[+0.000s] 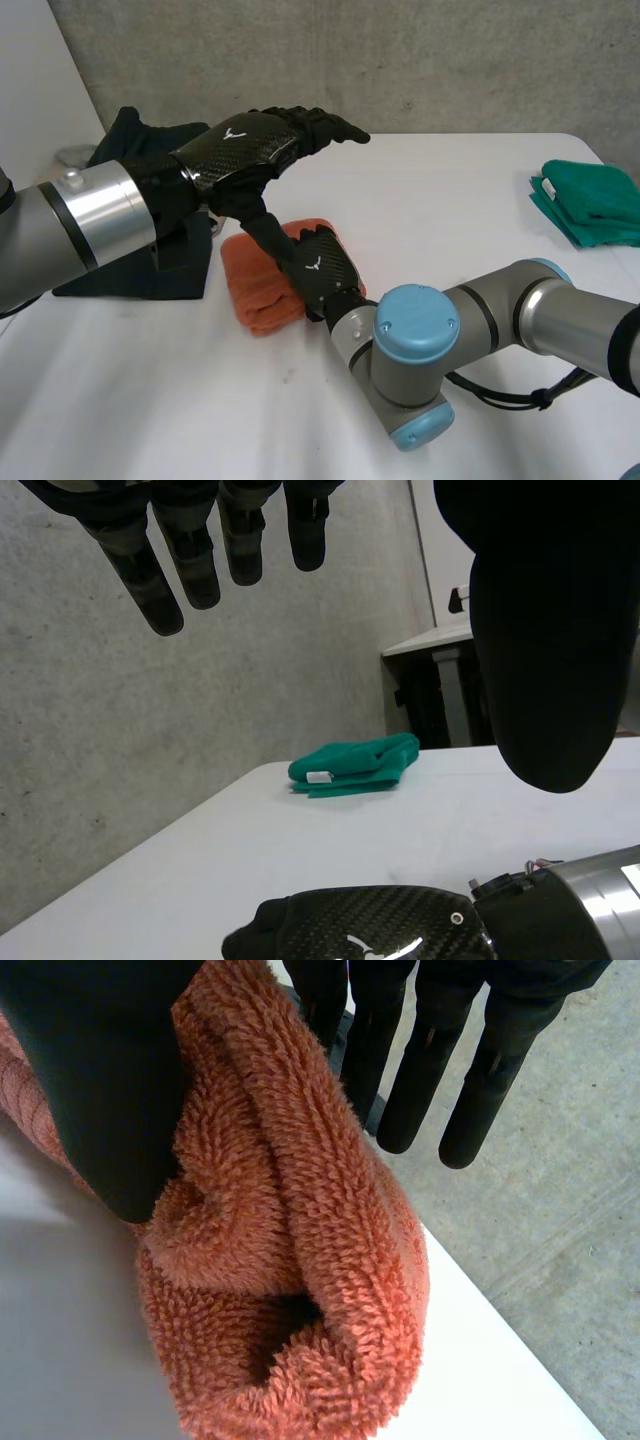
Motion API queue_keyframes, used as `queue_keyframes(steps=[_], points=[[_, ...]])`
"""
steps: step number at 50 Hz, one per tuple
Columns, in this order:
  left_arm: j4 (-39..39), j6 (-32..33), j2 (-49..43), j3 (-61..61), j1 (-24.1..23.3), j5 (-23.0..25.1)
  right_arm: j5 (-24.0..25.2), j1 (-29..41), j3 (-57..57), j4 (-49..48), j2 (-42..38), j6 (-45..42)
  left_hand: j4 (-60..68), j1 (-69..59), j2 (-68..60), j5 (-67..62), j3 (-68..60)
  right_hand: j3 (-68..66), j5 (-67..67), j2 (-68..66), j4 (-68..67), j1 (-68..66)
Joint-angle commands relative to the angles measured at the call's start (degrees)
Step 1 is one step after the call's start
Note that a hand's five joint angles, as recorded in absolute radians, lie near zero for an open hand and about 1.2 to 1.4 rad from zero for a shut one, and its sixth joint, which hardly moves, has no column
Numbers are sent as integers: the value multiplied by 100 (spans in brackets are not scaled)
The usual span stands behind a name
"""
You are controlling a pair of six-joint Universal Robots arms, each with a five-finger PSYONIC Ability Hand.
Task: Fold the laundry.
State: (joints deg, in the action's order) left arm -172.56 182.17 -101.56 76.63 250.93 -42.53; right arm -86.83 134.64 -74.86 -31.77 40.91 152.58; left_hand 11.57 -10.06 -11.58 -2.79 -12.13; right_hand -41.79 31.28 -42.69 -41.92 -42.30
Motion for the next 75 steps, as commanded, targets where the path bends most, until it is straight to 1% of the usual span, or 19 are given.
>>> queue_keyframes(steps=[1, 10, 15, 22, 27, 31, 34, 39, 43, 47, 55, 58, 62, 63, 64, 65, 66, 73, 75], points=[[-93, -164, 22, 19, 52, -1, 26, -130, 515, 136, -286, 17, -157, 6, 158, 279, 213, -3821, 3872, -3731, -3808, -3770], [-348, -366, 127, -174, 61, -106, -124, -719, 1210, -127, 355, 456, -157, 6, 158, 279, 213, -3821, 3872, -3731, -3808, -3770], [-541, -656, 180, -403, -1, -369, -221, -1369, 1517, -462, 716, 755, -157, 6, 158, 279, 213, -3821, 3872, -3731, -3808, -3770], [-805, -964, 180, -491, -132, -554, -133, -2810, 1817, -778, 848, 878, -157, 6, 158, 279, 213, -3821, 3872, -3731, -3808, -3770], [-937, -981, 110, -368, -264, -554, 472, -4144, 2132, -1225, 323, 1361, -157, 6, 158, 279, 213, -3821, 3872, -3731, -3808, -3770], [-1025, -955, 22, -254, -361, -563, 1095, -4813, 2343, -1551, -353, 1520, -157, 6, 158, 279, 213, -3821, 3872, -3731, -3808, -3770], [-1095, -929, -75, -175, -440, -572, 1492, -5183, 2449, -1744, -794, 1564, -157, 6, 158, 279, 213, -3821, 3872, -3731, -3808, -3770], [-1130, -867, -207, -87, -537, -607, 2597, -5877, 2564, -2000, -1751, 1660, -157, 6, 158, 279, 213, -3821, 3872, -3731, -3808, -3770], [-1130, -788, -286, -16, -563, -642, 3257, -6246, 2538, -1930, -2104, 1783, -157, 6, 158, 279, 213, -3821, 3872, -3731, -3808, -3770], [-1139, -718, -321, 1, -581, -704, 3680, -6467, 2371, -1825, -2114, 1924, -157, 6, 158, 279, 213, -3821, 3872, -3731, -3808, -3770], [-1122, -691, -233, -34, -581, -739, 4007, -6678, 1826, -2402, -1535, 2450, -157, 6, 158, 279, 213, -3821, 3872, -3731, -3808, -3770], [-1122, -709, -163, -16, -590, -739, 3989, -6722, 1668, -2693, -1385, 2731, -157, 6, 158, 279, 213, -3821, 3872, -3731, -3808, -3770], [-1104, -709, -101, 28, -607, -739, 3771, -6845, 1457, -2354, -1131, 2759, -157, 6, 158, 279, 213, -3821, 3872, -3731, -3808, -3770], [-1095, -709, -84, 45, -607, -739, 3717, -6889, 1439, -2186, -1086, 2733, -157, 6, 158, 279, 213, -3669, 3719, -3579, -3656, -3618], [-1104, -709, -66, 54, -607, -748, 3691, -6924, 1421, -2011, -1033, 2707, -157, 6, 158, 279, 213, -2368, 2419, -2279, -2355, -2317], [-1113, -709, -49, 89, -607, -748, 3656, -6959, 1413, -1835, -989, 2672, -157, 6, 158, 279, 213, -607, 657, -517, -594, -556], [-1113, -709, -49, 107, -607, -748, 3655, -7012, 1378, -1433, -876, 2523, -157, 6, 158, 279, 213, 3179, -3128, 3269, 3192, 3230], [-1104, -718, -14, 160, -651, -739, 3506, -7083, 1272, 493, -234, 1021, -157, 6, 158, 279, 213, 3179, -3128, 3269, 3192, 3230], [-1086, -718, 13, 177, -660, -748, 3121, -7065, 1368, 1346, 39, 310, -157, 6, 158, 279, 213, 3179, -3128, 3269, 3192, 3230]])
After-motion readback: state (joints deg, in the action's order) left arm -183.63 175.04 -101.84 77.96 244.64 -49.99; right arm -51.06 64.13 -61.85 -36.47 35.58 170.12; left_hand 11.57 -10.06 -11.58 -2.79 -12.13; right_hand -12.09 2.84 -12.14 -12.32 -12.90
